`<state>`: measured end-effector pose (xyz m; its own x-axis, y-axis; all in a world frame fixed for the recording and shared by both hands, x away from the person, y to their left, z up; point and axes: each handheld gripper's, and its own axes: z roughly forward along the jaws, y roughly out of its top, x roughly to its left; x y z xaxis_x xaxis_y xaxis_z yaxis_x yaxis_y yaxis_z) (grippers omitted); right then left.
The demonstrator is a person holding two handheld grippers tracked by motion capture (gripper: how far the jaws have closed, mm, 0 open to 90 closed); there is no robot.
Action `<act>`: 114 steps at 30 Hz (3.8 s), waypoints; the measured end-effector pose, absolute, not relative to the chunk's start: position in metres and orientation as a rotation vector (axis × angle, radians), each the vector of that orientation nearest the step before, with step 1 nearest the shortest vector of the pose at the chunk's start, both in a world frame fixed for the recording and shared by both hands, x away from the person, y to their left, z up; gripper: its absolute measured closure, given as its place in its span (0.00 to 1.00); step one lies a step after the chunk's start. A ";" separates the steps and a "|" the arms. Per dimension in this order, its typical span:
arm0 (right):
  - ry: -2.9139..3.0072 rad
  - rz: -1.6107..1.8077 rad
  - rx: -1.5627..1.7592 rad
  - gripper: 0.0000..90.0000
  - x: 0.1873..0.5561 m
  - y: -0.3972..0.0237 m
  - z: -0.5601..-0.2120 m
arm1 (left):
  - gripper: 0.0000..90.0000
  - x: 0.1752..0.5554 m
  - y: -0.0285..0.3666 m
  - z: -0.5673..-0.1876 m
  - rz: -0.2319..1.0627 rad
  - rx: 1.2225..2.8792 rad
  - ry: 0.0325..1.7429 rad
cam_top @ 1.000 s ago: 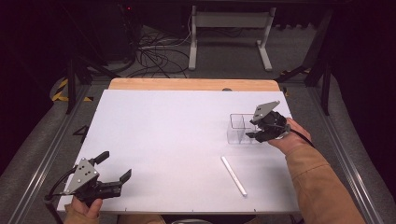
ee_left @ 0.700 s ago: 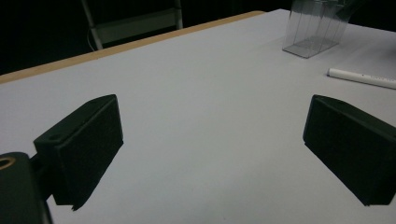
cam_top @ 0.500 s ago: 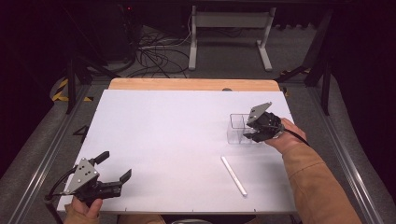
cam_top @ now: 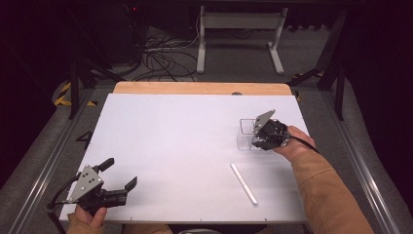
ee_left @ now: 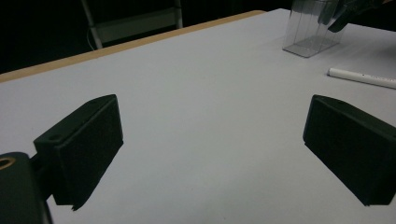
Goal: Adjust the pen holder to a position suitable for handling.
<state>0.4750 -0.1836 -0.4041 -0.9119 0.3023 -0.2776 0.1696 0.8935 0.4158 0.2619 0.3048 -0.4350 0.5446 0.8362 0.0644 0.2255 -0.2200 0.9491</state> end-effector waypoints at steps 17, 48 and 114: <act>2.725 0.547 0.266 0.85 0.470 -0.183 -0.402 | 0.06 0.262 0.305 -0.435 0.735 1.737 0.891; 2.741 0.738 0.022 0.95 0.428 -0.095 -0.361 | 0.06 0.262 0.304 -0.435 0.730 1.742 0.882; 2.589 1.163 0.231 0.26 0.412 -0.065 -0.347 | 0.06 0.270 0.299 -0.434 0.706 1.752 0.855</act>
